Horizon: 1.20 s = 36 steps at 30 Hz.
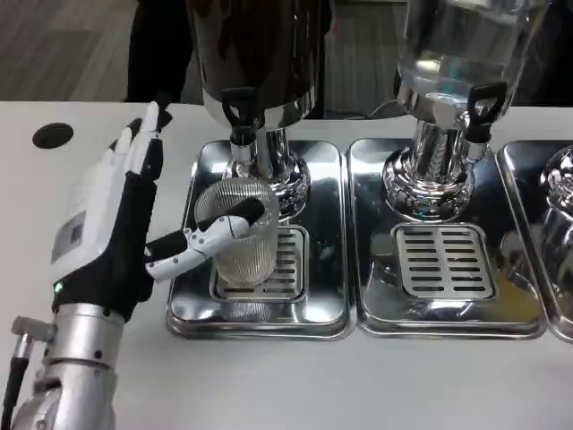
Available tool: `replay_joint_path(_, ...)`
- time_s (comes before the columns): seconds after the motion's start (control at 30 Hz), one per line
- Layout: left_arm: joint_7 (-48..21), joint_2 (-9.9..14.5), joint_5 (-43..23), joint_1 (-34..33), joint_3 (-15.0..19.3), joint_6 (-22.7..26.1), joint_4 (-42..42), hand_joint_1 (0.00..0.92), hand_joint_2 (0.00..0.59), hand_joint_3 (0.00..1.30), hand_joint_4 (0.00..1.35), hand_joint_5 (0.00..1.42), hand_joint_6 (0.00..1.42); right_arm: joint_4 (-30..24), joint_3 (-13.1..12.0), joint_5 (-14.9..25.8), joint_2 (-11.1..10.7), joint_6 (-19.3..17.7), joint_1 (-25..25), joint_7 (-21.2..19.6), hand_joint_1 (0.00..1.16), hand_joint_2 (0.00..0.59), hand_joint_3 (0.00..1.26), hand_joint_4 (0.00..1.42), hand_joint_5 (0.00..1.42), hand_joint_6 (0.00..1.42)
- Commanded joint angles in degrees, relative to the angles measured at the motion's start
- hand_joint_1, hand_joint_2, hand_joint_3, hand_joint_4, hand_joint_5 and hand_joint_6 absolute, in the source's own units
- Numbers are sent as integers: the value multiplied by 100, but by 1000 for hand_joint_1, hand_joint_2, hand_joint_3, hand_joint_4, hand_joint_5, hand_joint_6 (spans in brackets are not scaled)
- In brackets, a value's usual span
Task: Grasp the cup under the faucet to collect the drink, then remove the cup.
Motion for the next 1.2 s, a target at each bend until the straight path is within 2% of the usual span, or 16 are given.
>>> replay_joint_path(0.03,-389,48,-43,38,216,433,-570,365,74,0,0,4,0,-116,-1,74,104,-75,80,25,603,586,343,243,195,46)
replay_joint_path(0.2,-710,7,-4,-11,241,803,-910,381,81,0,0,4,0,-198,2,100,193,-63,138,58,606,586,343,243,197,47)
replay_joint_path(0.33,-856,-42,101,-103,96,992,-984,383,82,0,0,4,0,-233,11,115,244,-65,186,81,608,586,343,243,198,47)
replay_joint_path(0.7,-1506,51,436,-822,-256,1535,-1000,391,94,0,0,15,0,-349,-11,155,350,-82,262,138,613,586,343,251,198,47)
replay_joint_path(0.97,-1811,107,556,-1107,-399,1680,-994,392,95,0,0,15,0,-313,-43,181,365,-118,293,136,616,586,343,253,198,47)
replay_joint_path(1.2,-1803,61,550,-920,-480,1686,-1234,384,100,18,0,16,0,-298,-32,149,389,-136,303,133,617,586,343,250,198,47)
